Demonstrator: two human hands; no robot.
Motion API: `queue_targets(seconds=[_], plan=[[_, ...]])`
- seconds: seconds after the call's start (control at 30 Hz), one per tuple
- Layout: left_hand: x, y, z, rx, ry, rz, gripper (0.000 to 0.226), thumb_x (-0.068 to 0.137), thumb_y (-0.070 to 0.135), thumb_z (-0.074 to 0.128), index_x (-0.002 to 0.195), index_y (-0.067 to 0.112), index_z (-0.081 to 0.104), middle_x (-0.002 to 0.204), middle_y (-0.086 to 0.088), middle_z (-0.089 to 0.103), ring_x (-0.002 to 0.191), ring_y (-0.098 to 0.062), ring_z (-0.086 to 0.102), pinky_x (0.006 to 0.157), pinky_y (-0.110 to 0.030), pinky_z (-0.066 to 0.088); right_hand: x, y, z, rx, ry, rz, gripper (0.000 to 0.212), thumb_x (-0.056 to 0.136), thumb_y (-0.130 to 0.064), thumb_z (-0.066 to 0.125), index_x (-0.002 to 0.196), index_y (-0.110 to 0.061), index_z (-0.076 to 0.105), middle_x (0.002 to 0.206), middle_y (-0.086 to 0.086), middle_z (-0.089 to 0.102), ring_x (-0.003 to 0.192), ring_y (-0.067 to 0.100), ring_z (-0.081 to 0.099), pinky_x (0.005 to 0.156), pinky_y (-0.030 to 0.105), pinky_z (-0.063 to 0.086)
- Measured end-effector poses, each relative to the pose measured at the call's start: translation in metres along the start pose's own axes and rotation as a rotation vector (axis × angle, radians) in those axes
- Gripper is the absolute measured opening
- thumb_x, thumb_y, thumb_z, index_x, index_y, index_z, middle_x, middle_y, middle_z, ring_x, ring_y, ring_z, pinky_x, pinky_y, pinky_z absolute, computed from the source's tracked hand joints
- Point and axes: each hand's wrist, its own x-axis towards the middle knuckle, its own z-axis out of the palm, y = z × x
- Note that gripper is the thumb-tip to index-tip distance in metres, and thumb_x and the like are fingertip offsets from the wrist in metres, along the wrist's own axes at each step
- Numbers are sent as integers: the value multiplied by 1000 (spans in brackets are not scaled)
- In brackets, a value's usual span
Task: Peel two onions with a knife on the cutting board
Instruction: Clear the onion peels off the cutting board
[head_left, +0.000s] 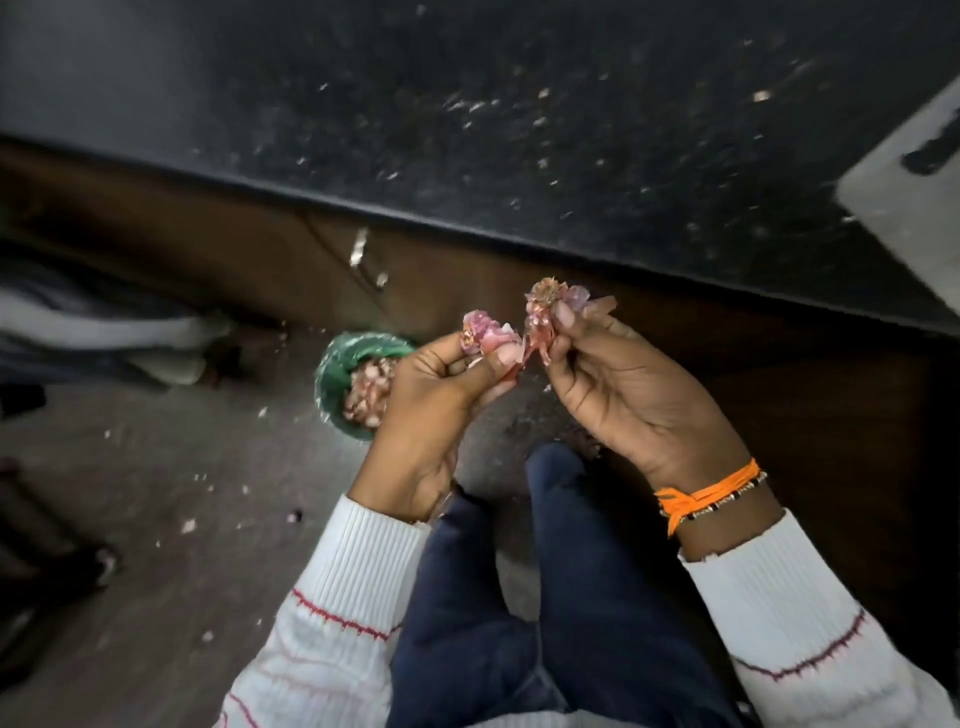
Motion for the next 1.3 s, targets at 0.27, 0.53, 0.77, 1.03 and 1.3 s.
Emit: queue_targets(seconds=[0.27,0.53,0.77,1.03,1.3], plan=[[0,-31,-127,-312,343,-32,17,89,-6,52,92,4,66,70,3,73,67,-2,69,57,-10,51,61,120,24,-33,2,302,7,40,-6,68,44,-12,65,51,-6,62,53,2,61,50,8,49],[71,-77,-231,-608,523,-71,16,91,-6,52,89,4,65,70,1,72,66,-5,69,59,-12,54,168,228,7,10,172,463,40,88,2,47,53,3,66,57,8,65,51,11,64,53,13,53],[159,-121,-301,-653,585,-120,14,90,-5,55,83,3,64,64,0,70,59,-5,67,60,-12,55,270,286,-32,-48,265,417,24,90,2,50,67,1,60,57,8,64,62,13,61,55,18,55],[244,-187,-366,-579,724,-194,28,90,-10,51,118,-11,54,93,-12,65,63,-10,67,59,-17,57,376,332,-95,-302,286,406,42,94,1,42,59,1,65,56,7,67,59,14,67,60,23,56],[282,-213,-380,-393,695,-256,33,91,-15,39,117,-6,58,80,-6,63,64,-9,62,60,-18,53,414,350,-124,-467,306,429,32,99,-7,32,125,2,48,135,16,49,131,28,41,99,35,39]])
